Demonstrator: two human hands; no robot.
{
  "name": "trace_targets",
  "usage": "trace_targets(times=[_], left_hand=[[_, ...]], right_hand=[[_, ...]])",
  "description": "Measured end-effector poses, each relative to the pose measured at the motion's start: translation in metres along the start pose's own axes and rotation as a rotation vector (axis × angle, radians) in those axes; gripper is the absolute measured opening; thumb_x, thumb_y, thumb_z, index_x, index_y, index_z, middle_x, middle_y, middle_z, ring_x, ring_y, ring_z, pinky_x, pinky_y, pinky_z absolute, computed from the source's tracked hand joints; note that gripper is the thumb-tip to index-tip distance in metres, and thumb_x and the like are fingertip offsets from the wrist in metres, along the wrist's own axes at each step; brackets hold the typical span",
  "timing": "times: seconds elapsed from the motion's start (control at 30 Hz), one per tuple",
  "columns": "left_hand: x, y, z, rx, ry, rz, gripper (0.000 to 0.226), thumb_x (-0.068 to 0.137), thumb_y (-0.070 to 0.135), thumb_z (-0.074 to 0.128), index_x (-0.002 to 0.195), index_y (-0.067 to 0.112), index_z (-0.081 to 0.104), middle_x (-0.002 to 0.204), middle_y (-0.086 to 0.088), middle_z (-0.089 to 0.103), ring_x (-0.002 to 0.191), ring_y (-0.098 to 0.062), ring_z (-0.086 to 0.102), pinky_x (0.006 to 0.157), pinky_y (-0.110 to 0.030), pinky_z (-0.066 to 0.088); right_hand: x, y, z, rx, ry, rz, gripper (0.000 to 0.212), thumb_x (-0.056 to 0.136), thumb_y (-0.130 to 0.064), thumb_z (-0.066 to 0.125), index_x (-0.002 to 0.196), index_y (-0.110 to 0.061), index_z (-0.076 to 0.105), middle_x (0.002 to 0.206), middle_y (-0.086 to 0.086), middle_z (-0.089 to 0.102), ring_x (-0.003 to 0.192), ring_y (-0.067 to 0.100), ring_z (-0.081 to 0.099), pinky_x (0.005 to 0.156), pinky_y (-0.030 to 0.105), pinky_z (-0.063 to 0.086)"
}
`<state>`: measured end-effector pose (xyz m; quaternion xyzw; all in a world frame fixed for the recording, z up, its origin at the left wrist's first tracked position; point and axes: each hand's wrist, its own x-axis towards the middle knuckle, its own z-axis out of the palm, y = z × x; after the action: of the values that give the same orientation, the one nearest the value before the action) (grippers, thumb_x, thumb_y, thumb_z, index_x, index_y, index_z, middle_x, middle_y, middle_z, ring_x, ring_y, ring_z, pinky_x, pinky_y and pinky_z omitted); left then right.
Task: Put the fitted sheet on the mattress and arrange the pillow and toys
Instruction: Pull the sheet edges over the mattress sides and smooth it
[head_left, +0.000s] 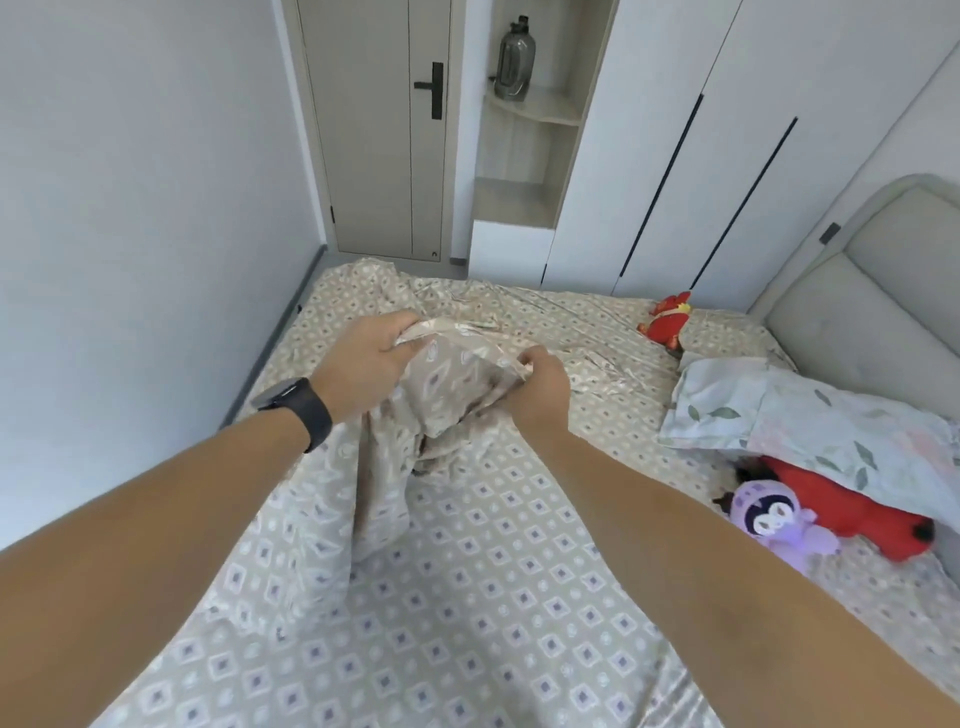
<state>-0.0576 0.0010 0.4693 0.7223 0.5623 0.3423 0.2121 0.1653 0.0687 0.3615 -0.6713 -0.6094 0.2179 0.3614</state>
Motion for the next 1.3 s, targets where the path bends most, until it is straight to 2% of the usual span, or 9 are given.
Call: trace_targets(times=[0.1, 0.23, 0.6, 0.7, 0.77, 0.83, 0.9, 1.03, 1.3], left_hand=[[0.004, 0.015, -0.008, 0.126, 0.068, 0.023, 0.020, 0.101, 0.016, 0.057, 0.082, 0.025, 0.058, 0.065, 0.011, 0.059, 0.058, -0.003, 0.055, 0.058, -0.021, 0.042], [-0.013, 0.026, -0.012, 0.288, 0.161, -0.067, 0.019, 0.099, 0.011, 0.055, 0.082, 0.016, 0.062, 0.060, -0.005, 0.056, 0.060, -0.019, 0.051, 0.051, -0.020, 0.035], [-0.027, 0.015, -0.035, 0.745, 0.220, -0.468, 0.027, 0.094, 0.052, 0.037, 0.090, 0.030, 0.051, 0.070, -0.007, 0.061, 0.065, -0.034, 0.058, 0.062, -0.038, 0.048], [0.004, 0.021, 0.007, 0.800, -0.022, -0.542, 0.042, 0.080, 0.067, 0.043, 0.110, 0.038, 0.046, 0.104, -0.007, 0.066, 0.091, -0.034, 0.062, 0.079, -0.042, 0.051], [0.025, 0.028, 0.051, 0.571, -0.124, -0.512, 0.084, 0.073, 0.068, 0.064, 0.144, 0.040, 0.028, 0.144, -0.005, 0.049, 0.123, -0.032, 0.055, 0.098, -0.047, 0.047], [0.043, 0.050, 0.106, 0.241, -0.155, -0.366, 0.110, 0.068, 0.069, 0.076, 0.153, 0.037, 0.015, 0.159, -0.004, 0.029, 0.138, -0.025, 0.040, 0.109, -0.048, 0.040], [0.056, 0.083, 0.147, 0.057, -0.122, -0.231, 0.098, 0.068, 0.066, 0.075, 0.146, 0.029, 0.029, 0.145, -0.002, 0.047, 0.128, -0.020, 0.049, 0.101, -0.043, 0.046], [0.068, 0.097, 0.162, 0.183, -0.093, -0.036, 0.019, 0.097, 0.027, 0.051, 0.099, 0.012, 0.063, 0.087, -0.007, 0.066, 0.082, -0.030, 0.063, 0.068, -0.038, 0.047], [0.021, 0.127, 0.142, -0.083, -0.019, 0.224, 0.030, 0.098, 0.013, 0.054, 0.073, 0.028, 0.046, 0.062, 0.007, 0.046, 0.060, -0.017, 0.044, 0.060, -0.036, 0.036]], right_hand=[[0.034, 0.055, -0.019, -0.141, 0.003, 0.115, 0.012, 0.090, -0.005, 0.059, 0.083, -0.014, 0.063, 0.099, 0.011, 0.058, 0.077, 0.027, 0.058, 0.053, 0.025, 0.037], [0.082, 0.087, -0.053, -0.322, 0.005, 0.113, 0.019, 0.095, -0.009, 0.056, 0.109, -0.013, 0.069, 0.127, 0.011, 0.046, 0.111, 0.035, 0.051, 0.071, 0.037, 0.048], [0.168, 0.028, -0.146, -0.055, 0.201, -0.012, 0.025, 0.089, -0.002, 0.051, 0.105, -0.008, 0.068, 0.117, 0.016, 0.060, 0.106, 0.035, 0.060, 0.088, 0.038, 0.049], [0.148, -0.002, -0.162, 0.009, 0.152, -0.114, 0.030, 0.084, 0.002, 0.046, 0.092, -0.016, 0.069, 0.100, 0.010, 0.067, 0.095, 0.031, 0.063, 0.070, 0.032, 0.044], [0.122, -0.018, -0.163, 0.032, 0.083, -0.236, 0.031, 0.078, 0.002, 0.045, 0.082, -0.022, 0.064, 0.090, 0.003, 0.065, 0.086, 0.028, 0.062, 0.066, 0.031, 0.043], [0.090, -0.022, -0.160, 0.003, -0.014, -0.346, 0.031, 0.072, -0.002, 0.045, 0.080, -0.025, 0.064, 0.088, -0.005, 0.065, 0.084, 0.022, 0.061, 0.069, 0.034, 0.049], [0.072, -0.021, -0.159, 0.009, -0.102, -0.443, 0.032, 0.072, -0.005, 0.043, 0.079, -0.028, 0.064, 0.088, -0.011, 0.064, 0.086, 0.015, 0.059, 0.074, 0.035, 0.051], [0.044, 0.007, -0.163, -0.187, -0.249, -0.495, 0.023, 0.080, -0.018, 0.059, 0.093, -0.037, 0.062, 0.087, -0.018, 0.048, 0.076, 0.002, 0.050, 0.068, 0.030, 0.043], [0.017, 0.070, -0.149, -0.239, 0.039, -0.211, 0.028, 0.078, -0.004, 0.061, 0.097, -0.025, 0.065, 0.103, 0.001, 0.055, 0.083, 0.020, 0.055, 0.072, 0.032, 0.046]])
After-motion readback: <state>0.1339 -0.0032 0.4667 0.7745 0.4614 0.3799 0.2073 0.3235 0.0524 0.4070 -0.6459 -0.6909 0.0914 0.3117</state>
